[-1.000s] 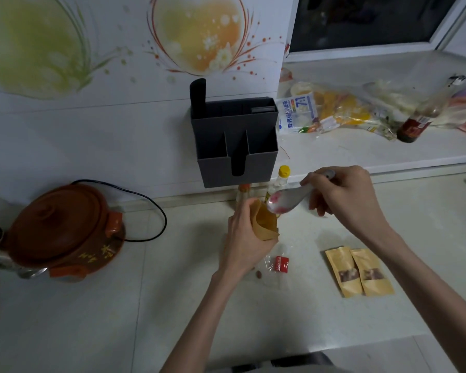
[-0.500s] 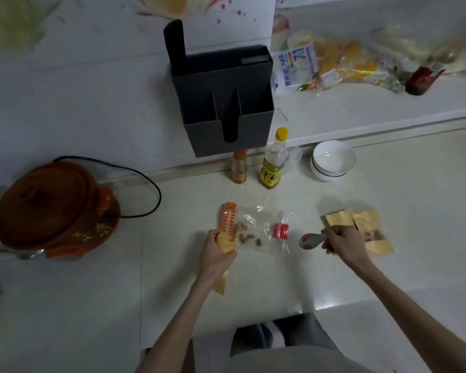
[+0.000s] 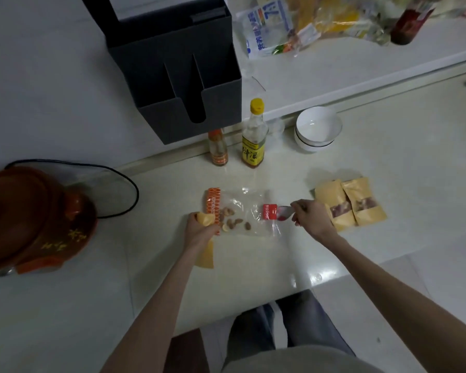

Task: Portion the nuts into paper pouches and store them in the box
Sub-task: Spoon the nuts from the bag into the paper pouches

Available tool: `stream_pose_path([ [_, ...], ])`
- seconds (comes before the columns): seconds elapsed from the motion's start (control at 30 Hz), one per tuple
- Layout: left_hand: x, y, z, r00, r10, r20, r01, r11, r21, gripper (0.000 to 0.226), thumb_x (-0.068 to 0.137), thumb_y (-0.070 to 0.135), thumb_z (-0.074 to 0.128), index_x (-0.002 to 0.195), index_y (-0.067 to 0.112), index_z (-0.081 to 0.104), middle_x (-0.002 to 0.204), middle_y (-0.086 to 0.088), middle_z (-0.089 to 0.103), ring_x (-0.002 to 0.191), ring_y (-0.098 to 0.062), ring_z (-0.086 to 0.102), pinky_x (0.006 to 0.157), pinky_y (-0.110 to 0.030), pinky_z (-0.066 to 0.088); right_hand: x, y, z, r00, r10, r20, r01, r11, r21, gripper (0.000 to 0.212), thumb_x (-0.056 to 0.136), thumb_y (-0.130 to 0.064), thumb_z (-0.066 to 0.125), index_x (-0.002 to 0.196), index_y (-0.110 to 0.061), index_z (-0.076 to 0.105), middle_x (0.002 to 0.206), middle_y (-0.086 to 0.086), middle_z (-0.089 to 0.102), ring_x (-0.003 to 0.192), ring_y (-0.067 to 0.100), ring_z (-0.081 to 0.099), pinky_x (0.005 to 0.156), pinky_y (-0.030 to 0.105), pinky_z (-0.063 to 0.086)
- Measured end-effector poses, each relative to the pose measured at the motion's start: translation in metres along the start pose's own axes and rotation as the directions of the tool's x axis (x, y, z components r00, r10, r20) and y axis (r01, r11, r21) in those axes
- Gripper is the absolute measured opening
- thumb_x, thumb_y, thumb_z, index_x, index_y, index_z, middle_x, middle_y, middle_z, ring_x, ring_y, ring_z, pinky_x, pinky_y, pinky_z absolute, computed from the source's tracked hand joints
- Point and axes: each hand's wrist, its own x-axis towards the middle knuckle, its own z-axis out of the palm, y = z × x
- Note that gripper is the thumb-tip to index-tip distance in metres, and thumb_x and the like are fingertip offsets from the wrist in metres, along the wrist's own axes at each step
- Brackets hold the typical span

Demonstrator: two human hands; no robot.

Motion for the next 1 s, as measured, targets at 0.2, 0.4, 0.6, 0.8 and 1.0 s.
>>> stream_pose_path([
  [0.2, 0.002, 0.0, 0.013, 0.99, -0.126, 0.056, 0.134, 0.979, -0.155, 0.035, 0.075, 0.017, 0.074, 0.105, 0.019, 0.056, 0.082, 0.005, 0.063, 0.07, -0.009, 0.061, 0.052, -0.023, 0.042, 0.003, -0.003, 0.013, 0.986, 0.113, 0.12, -0.14, 0.961, 0.241, 0.021, 0.094, -0.012, 0.054, 0.085, -0.003, 0.07, 0.069, 0.014, 0.068, 0.052, 0.014, 0.06, 0.049, 0.017, 0.047],
  [0.4, -0.008, 0.005, 0.014, 0.958, -0.201, 0.205, 0.249, 0.936, -0.248, 0.022, 0.073, 0.005, 0.06, 0.094, 0.009, 0.062, 0.075, -0.005, 0.059, 0.061, -0.018, 0.055, 0.051, -0.026, 0.043, -0.001, -0.014, 0.003, 0.934, 0.14, 0.328, -0.278, 0.863, 0.423, 0.02, 0.094, -0.008, 0.05, 0.094, -0.001, 0.069, 0.071, 0.01, 0.062, 0.064, 0.016, 0.055, 0.064, 0.023, 0.048],
  [0.6, -0.016, 0.002, 0.008, 0.983, -0.002, 0.183, 0.063, 0.943, -0.325, 0.022, 0.069, 0.001, 0.062, 0.08, 0.02, 0.061, 0.055, 0.013, 0.061, 0.055, -0.007, 0.057, 0.051, -0.024, 0.045, 0.0, -0.03, -0.002, 0.993, -0.018, 0.118, -0.003, 0.984, 0.176, 0.024, 0.093, -0.005, 0.05, 0.09, -0.006, 0.073, 0.082, -0.007, 0.067, 0.069, 0.002, 0.061, 0.062, 0.015, 0.049],
  [0.8, -0.014, -0.004, 0.012, 0.978, 0.009, 0.209, 0.059, 0.947, -0.316, 0.025, 0.053, 0.011, 0.058, 0.077, 0.018, 0.057, 0.061, 0.004, 0.056, 0.057, -0.016, 0.049, 0.056, -0.03, 0.041, 0.002, -0.029, 0.021, 0.997, -0.067, 0.048, 0.068, 0.998, -0.007, 0.033, 0.096, -0.014, 0.048, 0.087, 0.012, 0.066, 0.086, 0.013, 0.072, 0.061, 0.021, 0.063, 0.055, 0.028, 0.05],
  [1.0, -0.006, -0.011, 0.017, 0.978, -0.01, 0.208, 0.066, 0.963, -0.261, 0.015, 0.051, 0.013, 0.056, 0.066, 0.013, 0.054, 0.055, -0.005, 0.051, 0.05, -0.021, 0.045, 0.049, -0.026, 0.036, 0.016, -0.031, 0.043, 0.991, -0.033, 0.129, 0.046, 0.994, -0.096, 0.029, 0.09, -0.005, 0.045, 0.072, 0.01, 0.062, 0.075, 0.025, 0.065, 0.07, 0.037, 0.061, 0.065, 0.045, 0.049],
])
